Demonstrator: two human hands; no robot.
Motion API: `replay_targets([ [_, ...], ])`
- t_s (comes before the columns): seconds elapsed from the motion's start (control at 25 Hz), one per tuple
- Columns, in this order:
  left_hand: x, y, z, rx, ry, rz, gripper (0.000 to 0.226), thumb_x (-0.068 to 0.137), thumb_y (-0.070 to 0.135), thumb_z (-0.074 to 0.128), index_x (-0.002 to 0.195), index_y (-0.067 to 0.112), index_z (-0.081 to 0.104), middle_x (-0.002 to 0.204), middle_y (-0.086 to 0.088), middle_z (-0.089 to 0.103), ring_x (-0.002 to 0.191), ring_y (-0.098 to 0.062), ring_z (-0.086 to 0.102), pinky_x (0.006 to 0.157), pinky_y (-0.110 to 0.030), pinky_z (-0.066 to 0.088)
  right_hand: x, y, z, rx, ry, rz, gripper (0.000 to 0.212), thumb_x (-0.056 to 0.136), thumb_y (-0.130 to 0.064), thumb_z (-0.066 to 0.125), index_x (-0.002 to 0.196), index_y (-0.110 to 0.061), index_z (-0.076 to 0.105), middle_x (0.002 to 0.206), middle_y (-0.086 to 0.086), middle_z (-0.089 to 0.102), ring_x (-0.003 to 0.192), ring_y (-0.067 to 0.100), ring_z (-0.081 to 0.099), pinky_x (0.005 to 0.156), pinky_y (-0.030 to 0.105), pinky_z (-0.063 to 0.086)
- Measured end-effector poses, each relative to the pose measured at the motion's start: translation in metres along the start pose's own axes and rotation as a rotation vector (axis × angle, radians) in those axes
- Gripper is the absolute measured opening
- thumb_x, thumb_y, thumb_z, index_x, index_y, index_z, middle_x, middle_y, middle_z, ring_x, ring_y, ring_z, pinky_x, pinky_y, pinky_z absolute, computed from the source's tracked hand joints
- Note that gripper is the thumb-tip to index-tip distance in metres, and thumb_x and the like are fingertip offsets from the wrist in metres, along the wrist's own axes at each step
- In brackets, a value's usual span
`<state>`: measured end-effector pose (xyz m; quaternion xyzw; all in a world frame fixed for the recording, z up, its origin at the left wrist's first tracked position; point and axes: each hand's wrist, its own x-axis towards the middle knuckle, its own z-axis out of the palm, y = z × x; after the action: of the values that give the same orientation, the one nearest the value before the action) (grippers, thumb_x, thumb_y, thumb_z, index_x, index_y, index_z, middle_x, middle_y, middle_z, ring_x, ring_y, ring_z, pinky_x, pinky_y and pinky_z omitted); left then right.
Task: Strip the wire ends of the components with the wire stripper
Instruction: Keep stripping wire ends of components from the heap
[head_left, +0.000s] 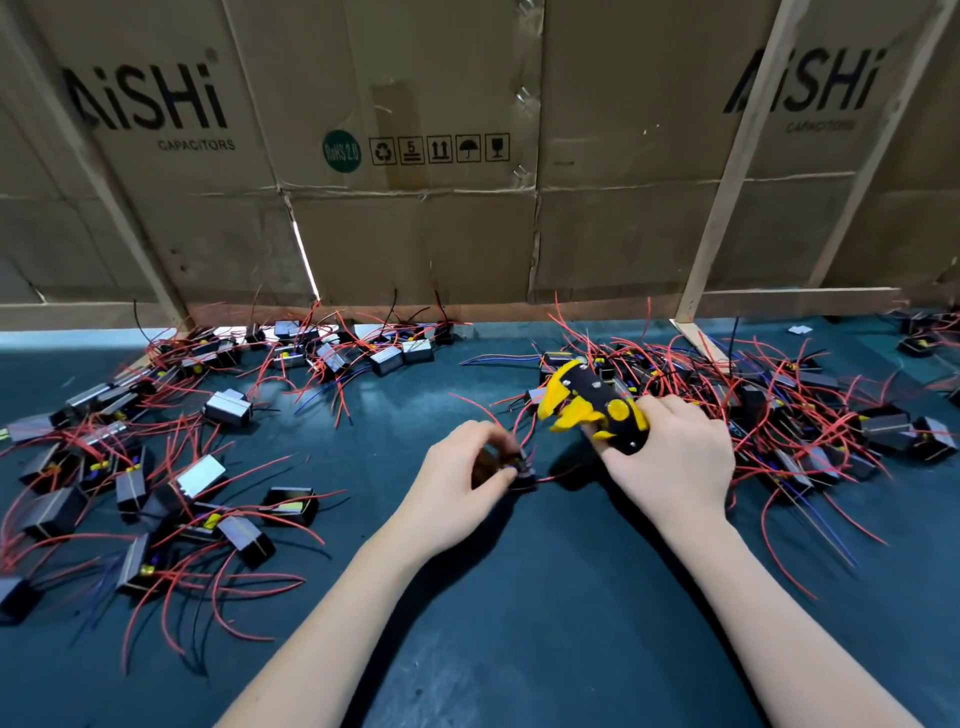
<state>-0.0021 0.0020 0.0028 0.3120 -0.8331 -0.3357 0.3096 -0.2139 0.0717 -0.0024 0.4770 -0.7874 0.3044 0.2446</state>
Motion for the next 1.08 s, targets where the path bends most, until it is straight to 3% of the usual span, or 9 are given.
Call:
replay_targets([
  [0.16,-0.002,0.006,0.007,-0.130,-0.216,0.045,0.074,0.092,0.007,0.059,0.150,0.035,0.022,0.147,0.015,0.039,0.120,0.003,0.054,0.103,-0.018,0.042,0.006,0.002,-0.012,0.240,0.022,0.206,0.044,0.074,-0.053,0.075,0.062,-0.018,0.050,0.063,-0.003,0.050,0.063,0.026,0.052,0.058,0.034,0.040],
  [0.28,0.005,-0.003,-0.020,0.135,0.050,0.172,0.053,0.089,0.009,0.064,0.138,0.020,0.048,0.133,0.004,0.055,0.105,-0.006,0.058,0.100,-0.028,0.043,0.009,-0.002,-0.025,0.738,-0.052,0.271,0.045,0.079,-0.053,0.073,0.064,-0.013,0.060,0.057,0.006,0.053,0.057,0.013,0.045,0.060,0.032,0.038],
  [0.44,0.008,-0.032,-0.082,0.512,0.482,-0.033,0.021,0.085,0.006,0.065,0.105,0.009,0.069,0.104,-0.007,0.066,0.095,-0.030,0.060,0.090,-0.041,0.046,0.008,-0.014,-0.042,1.567,-0.665,0.317,0.055,0.085,-0.055,0.060,0.066,-0.004,0.060,0.076,0.025,0.064,0.076,0.037,0.063,0.072,0.042,0.050],
  [0.52,0.003,-0.047,-0.103,0.635,0.647,-0.251,0.019,0.084,0.008,0.064,0.103,0.008,0.070,0.105,-0.014,0.066,0.099,-0.038,0.058,0.087,-0.044,0.043,0.001,-0.023,-0.040,1.680,-1.017,0.353,0.054,0.087,-0.054,0.050,0.066,-0.006,0.058,0.088,0.025,0.066,0.093,0.038,0.065,0.082,0.038,0.053],
  [0.6,-0.003,-0.061,-0.118,0.717,0.762,-0.410,0.027,0.083,0.009,0.066,0.109,0.004,0.066,0.111,-0.023,0.062,0.104,-0.044,0.053,0.086,-0.048,0.040,-0.008,-0.034,-0.030,1.666,-1.172,0.415,0.052,0.087,-0.053,0.050,0.065,-0.007,0.059,0.111,0.022,0.067,0.115,0.032,0.062,0.096,0.038,0.049],
  [0.72,-0.010,-0.078,-0.131,0.670,0.788,-0.512,0.044,0.081,0.003,0.065,0.123,-0.002,0.053,0.128,-0.030,0.049,0.115,-0.047,0.045,0.093,-0.053,0.039,-0.011,-0.037,-0.012,1.725,-1.051,0.683,0.039,0.082,-0.043,0.069,0.072,-0.007,0.062,0.124,0.023,0.063,0.126,0.025,0.055,0.109,0.041,0.039],
  [0.8,-0.012,-0.085,-0.132,0.574,0.762,-0.509,0.051,0.082,0.000,0.064,0.129,-0.004,0.046,0.140,-0.028,0.040,0.124,-0.047,0.039,0.101,-0.053,0.035,-0.004,-0.032,-0.007,1.731,-0.875,0.762,0.036,0.071,-0.048,0.074,0.073,-0.014,0.062,0.095,0.008,0.068,0.116,0.023,0.055,0.117,0.044,0.029],
  [0.88,-0.011,-0.090,-0.135,0.576,0.716,-0.490,0.053,0.082,0.000,0.063,0.132,-0.003,0.045,0.145,-0.028,0.038,0.128,-0.047,0.035,0.105,-0.051,0.031,0.002,-0.027,-0.009,1.675,-0.772,0.743,0.037,0.060,-0.055,0.079,0.063,-0.020,0.065,0.088,-0.002,0.066,0.111,0.020,0.057,0.114,0.040,0.029],
  [1.08,-0.008,-0.099,-0.137,0.739,0.441,-0.735,0.043,0.085,0.012,0.063,0.128,0.011,0.060,0.153,-0.022,0.026,0.137,-0.041,0.026,0.110,-0.047,0.028,0.000,-0.018,-0.022,1.465,-0.720,0.445,0.034,0.081,-0.044,0.070,0.064,-0.014,0.066,0.096,0.021,0.072,0.098,0.039,0.068,0.087,0.050,0.056],
])
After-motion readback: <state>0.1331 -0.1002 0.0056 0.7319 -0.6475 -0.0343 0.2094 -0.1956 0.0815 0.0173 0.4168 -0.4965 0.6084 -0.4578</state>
